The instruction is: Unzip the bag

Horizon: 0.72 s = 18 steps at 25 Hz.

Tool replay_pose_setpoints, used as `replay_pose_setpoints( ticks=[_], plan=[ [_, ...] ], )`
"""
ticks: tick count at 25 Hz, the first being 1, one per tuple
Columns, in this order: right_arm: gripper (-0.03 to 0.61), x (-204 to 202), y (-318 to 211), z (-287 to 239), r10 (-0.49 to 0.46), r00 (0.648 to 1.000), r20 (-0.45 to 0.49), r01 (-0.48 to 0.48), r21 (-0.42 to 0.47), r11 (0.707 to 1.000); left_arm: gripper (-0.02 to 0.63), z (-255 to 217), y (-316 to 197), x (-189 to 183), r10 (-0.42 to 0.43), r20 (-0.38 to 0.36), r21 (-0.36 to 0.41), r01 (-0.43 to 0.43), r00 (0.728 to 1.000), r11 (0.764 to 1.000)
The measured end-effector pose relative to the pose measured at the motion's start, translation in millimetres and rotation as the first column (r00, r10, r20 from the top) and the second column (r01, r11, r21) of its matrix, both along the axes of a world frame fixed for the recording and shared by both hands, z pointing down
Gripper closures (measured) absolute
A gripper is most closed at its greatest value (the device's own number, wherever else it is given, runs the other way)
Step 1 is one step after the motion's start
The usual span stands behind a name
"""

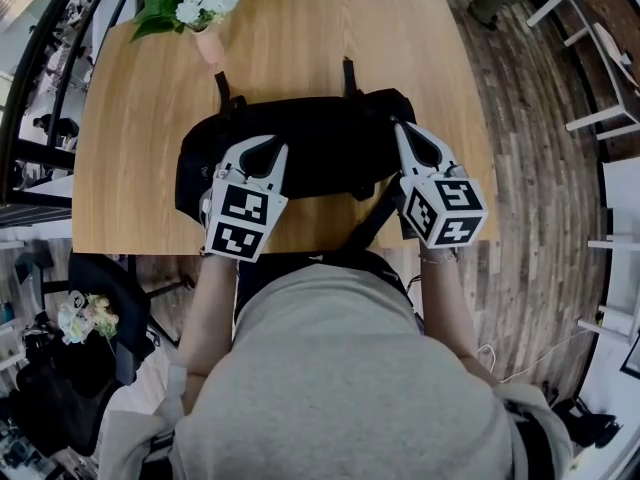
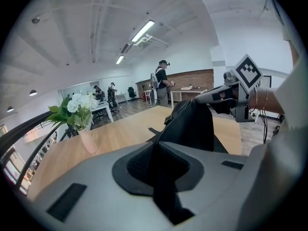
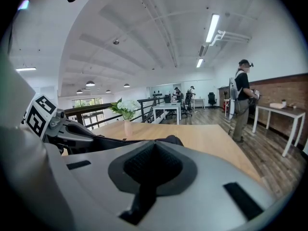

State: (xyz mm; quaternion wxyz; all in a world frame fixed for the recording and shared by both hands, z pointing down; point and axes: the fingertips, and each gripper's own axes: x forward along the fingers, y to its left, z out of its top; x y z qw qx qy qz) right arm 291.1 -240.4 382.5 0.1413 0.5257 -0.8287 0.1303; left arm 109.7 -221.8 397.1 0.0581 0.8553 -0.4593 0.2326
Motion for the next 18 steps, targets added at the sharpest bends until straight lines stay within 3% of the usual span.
replay_pose_setpoints(
  ticks=[9, 18],
  plan=[
    [0.563, -3, 0, 2, 0.001, 1.000, 0.020, -0.001, 0.006, 1.000, 0.565, 2, 1, -2, -0.086, -0.028, -0.006, 0.085, 0.996, 0.996],
    [0.532, 3, 3, -4, 0.017, 0.999, 0.049, -0.018, 0.019, 1.000, 0.486, -8, 7, -9, -0.137, -0.091, -0.003, 0.137, 0.986, 0.991]
  ],
)
